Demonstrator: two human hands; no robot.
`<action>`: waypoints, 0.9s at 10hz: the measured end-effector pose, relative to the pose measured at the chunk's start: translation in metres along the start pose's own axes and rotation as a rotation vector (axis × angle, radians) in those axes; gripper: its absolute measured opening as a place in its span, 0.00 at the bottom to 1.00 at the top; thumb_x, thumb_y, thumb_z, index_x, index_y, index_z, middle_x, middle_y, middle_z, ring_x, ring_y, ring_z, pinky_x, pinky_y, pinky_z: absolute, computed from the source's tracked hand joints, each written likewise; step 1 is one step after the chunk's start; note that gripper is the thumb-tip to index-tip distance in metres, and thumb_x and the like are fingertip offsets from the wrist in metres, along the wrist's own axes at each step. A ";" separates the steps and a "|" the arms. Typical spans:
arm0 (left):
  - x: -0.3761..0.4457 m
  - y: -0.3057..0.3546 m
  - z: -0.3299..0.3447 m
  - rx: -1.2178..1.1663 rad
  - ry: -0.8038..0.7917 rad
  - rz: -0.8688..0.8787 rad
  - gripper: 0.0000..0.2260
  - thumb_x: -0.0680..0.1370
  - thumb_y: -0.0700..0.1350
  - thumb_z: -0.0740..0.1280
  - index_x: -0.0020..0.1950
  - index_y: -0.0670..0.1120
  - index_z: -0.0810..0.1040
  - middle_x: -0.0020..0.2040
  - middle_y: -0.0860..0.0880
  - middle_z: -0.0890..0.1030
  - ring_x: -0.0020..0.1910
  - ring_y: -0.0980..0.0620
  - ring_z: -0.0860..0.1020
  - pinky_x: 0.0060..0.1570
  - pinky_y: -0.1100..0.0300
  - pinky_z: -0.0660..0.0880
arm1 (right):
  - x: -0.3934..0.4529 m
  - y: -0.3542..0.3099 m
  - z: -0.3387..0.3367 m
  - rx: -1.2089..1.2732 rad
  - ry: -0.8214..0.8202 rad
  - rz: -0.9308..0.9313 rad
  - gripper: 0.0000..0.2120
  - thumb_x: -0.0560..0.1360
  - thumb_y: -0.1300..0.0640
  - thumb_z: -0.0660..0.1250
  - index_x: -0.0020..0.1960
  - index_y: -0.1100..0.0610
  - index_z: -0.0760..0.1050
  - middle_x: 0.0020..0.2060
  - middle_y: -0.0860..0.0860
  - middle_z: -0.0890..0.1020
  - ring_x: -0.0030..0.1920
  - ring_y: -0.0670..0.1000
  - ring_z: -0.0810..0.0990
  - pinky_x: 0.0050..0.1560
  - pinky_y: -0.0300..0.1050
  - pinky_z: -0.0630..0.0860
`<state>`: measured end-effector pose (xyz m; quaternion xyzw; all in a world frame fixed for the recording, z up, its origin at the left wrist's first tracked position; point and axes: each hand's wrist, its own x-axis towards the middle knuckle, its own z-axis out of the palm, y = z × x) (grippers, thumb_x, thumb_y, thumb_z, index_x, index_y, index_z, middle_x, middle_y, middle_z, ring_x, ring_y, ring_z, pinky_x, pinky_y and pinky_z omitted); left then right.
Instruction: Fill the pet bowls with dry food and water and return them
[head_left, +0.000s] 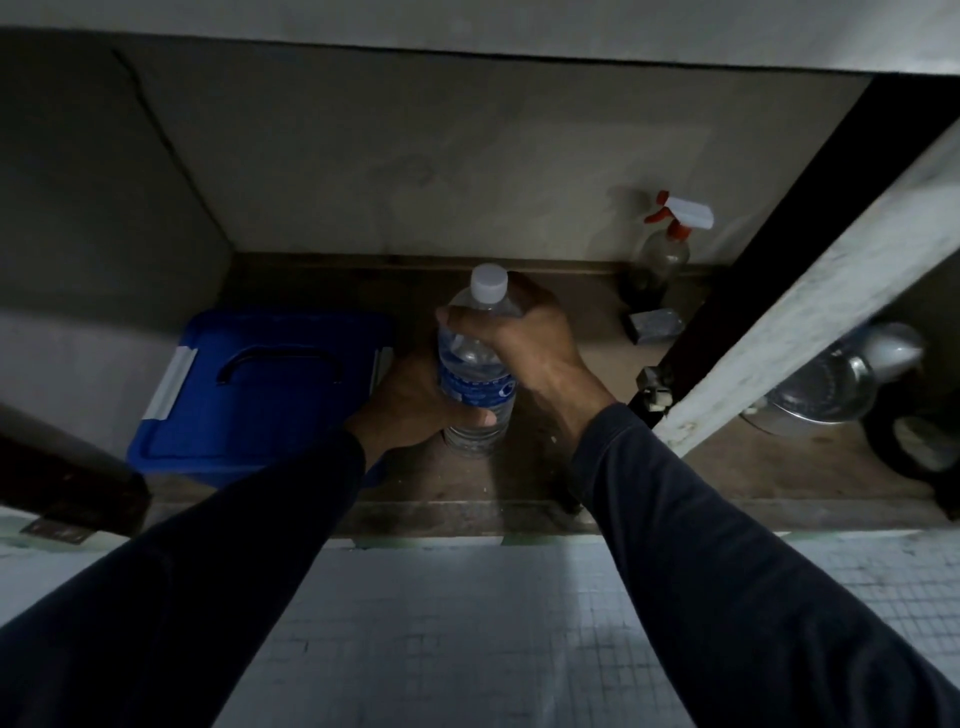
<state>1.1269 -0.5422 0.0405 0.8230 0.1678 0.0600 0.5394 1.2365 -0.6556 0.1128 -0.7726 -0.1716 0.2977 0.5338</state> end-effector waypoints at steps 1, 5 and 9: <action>0.002 -0.002 0.001 0.006 -0.027 0.001 0.39 0.64 0.48 0.84 0.56 0.85 0.67 0.56 0.82 0.74 0.58 0.81 0.72 0.50 0.84 0.68 | -0.001 -0.002 0.000 0.005 0.009 -0.031 0.32 0.47 0.30 0.78 0.46 0.42 0.76 0.42 0.38 0.82 0.42 0.39 0.81 0.37 0.34 0.76; -0.043 0.021 -0.003 0.028 0.000 -0.162 0.31 0.73 0.47 0.80 0.60 0.75 0.67 0.53 0.83 0.73 0.54 0.82 0.72 0.49 0.77 0.74 | -0.054 0.000 -0.014 -0.082 0.012 -0.155 0.29 0.65 0.44 0.82 0.61 0.37 0.71 0.54 0.36 0.79 0.53 0.36 0.79 0.55 0.38 0.76; -0.160 0.102 -0.046 0.646 -0.167 -0.349 0.38 0.81 0.65 0.62 0.85 0.51 0.52 0.84 0.46 0.58 0.83 0.42 0.52 0.80 0.41 0.54 | -0.167 -0.018 -0.050 -0.771 -0.263 -0.103 0.43 0.78 0.38 0.64 0.83 0.47 0.44 0.82 0.51 0.51 0.81 0.57 0.49 0.79 0.49 0.47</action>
